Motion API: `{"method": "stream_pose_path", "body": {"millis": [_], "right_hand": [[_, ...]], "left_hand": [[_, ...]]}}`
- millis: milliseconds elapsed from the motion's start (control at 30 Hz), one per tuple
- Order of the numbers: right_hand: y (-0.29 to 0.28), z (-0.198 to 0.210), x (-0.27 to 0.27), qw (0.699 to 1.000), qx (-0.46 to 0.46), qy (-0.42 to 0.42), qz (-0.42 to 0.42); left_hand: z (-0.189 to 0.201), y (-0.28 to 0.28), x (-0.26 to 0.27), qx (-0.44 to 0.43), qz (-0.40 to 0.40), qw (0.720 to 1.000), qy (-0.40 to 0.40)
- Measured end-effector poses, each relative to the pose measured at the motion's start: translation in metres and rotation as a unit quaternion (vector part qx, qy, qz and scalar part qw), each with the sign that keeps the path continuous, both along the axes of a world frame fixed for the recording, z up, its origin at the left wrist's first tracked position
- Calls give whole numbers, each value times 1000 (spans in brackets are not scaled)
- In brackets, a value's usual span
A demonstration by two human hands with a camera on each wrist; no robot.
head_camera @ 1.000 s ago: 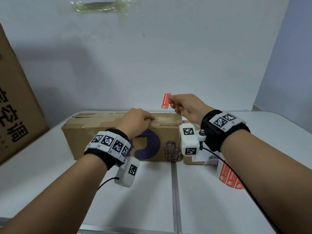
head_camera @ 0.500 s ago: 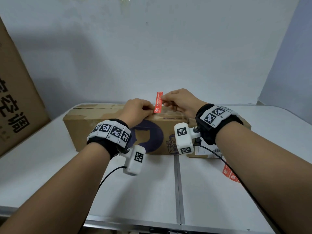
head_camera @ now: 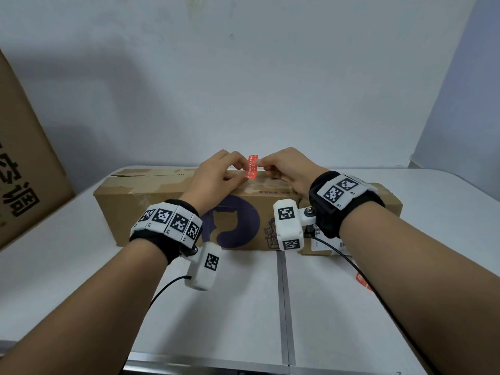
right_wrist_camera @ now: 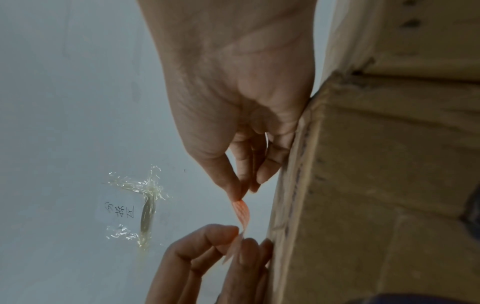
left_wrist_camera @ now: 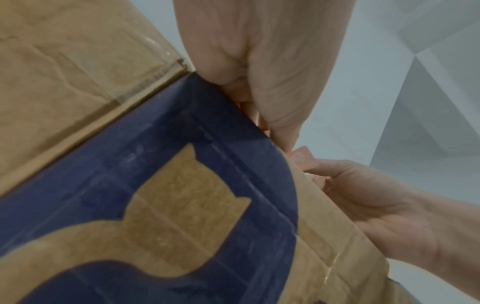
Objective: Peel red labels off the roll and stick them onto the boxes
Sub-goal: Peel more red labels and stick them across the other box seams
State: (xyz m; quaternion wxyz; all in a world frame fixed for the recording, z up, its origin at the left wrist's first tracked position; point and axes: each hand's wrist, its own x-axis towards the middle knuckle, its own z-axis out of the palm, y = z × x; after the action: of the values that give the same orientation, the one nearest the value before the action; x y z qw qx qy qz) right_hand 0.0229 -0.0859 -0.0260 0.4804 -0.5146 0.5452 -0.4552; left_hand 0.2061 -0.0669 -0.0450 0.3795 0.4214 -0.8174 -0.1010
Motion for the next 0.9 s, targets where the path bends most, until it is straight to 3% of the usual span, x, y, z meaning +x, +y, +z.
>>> {"method": "stream_pose_path", "body": {"millis": [433, 633, 900], "right_hand": [[7, -4, 1, 995, -45, 82, -15], [7, 1, 0, 998, 7, -62, -15], [10, 4, 1, 998, 16, -59, -2]], "left_hand": [[-9, -6, 2, 6, 21, 999, 26], [-4, -1, 3, 44, -33, 998, 44], [-7, 3, -5, -11, 14, 999, 43]]}}
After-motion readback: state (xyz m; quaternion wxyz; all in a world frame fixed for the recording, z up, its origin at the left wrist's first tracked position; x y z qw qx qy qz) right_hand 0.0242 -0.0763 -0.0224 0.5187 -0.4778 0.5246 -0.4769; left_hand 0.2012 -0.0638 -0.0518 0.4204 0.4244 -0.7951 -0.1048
